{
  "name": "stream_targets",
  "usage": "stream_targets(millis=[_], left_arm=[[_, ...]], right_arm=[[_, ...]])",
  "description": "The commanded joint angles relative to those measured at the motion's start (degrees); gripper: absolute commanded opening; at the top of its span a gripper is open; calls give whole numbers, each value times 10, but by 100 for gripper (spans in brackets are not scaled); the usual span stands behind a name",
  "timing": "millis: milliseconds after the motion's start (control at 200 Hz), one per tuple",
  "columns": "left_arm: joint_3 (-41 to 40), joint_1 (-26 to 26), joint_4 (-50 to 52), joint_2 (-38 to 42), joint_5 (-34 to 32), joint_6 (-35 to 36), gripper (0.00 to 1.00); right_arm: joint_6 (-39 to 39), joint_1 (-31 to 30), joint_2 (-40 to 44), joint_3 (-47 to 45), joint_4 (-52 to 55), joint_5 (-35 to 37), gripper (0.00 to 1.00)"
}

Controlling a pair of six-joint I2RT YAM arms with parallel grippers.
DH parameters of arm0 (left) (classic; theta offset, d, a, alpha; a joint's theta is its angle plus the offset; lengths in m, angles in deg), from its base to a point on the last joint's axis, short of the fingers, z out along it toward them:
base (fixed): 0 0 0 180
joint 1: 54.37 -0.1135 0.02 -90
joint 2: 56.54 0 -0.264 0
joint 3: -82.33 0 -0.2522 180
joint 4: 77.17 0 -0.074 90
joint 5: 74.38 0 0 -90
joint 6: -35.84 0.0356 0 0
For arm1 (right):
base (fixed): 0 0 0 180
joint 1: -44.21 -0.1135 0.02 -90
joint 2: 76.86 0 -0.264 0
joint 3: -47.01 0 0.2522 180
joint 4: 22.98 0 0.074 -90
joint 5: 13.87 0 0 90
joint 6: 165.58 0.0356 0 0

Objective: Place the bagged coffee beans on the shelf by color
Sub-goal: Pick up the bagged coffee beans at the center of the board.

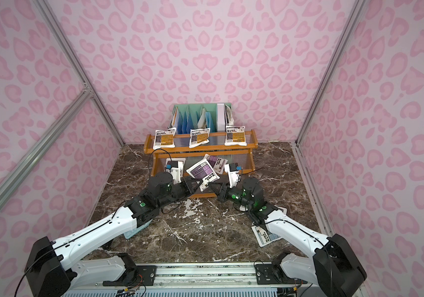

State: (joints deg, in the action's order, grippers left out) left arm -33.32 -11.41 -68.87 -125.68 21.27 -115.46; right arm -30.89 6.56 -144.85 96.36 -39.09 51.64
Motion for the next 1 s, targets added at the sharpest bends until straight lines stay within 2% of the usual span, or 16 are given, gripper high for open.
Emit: stream_targets(millis=[0, 15, 35, 80, 135, 320, 545, 700, 995], left_arm=[[8, 0, 16, 4, 4, 10, 12], [9, 0, 22, 5, 0, 11, 16], [11, 0, 29, 6, -5, 11, 27], [15, -1, 45, 11, -18, 15, 42], [18, -1, 76, 17, -36, 19, 50], [25, -4, 143, 46, -96, 40, 50], [47, -7, 244, 71, -178, 72, 49], [44, -9, 254, 84, -189, 75, 49], [39, -8, 258, 87, -180, 63, 49]], right_arm=[[-15, 3, 6, 4, 10, 37, 0], [-15, 4, 6, 5, 14, 37, 0], [-15, 7, 7, 7, 20, 38, 0], [-14, 13, 6, 10, 37, 38, 0], [-14, 23, 6, 14, 57, 38, 0], [-18, 69, 15, 15, 109, 34, 0], [-48, 156, 9, 34, 156, 11, 0], [-60, 197, -19, 51, 145, 0, 0], [-52, 225, -79, 81, 97, 7, 0]])
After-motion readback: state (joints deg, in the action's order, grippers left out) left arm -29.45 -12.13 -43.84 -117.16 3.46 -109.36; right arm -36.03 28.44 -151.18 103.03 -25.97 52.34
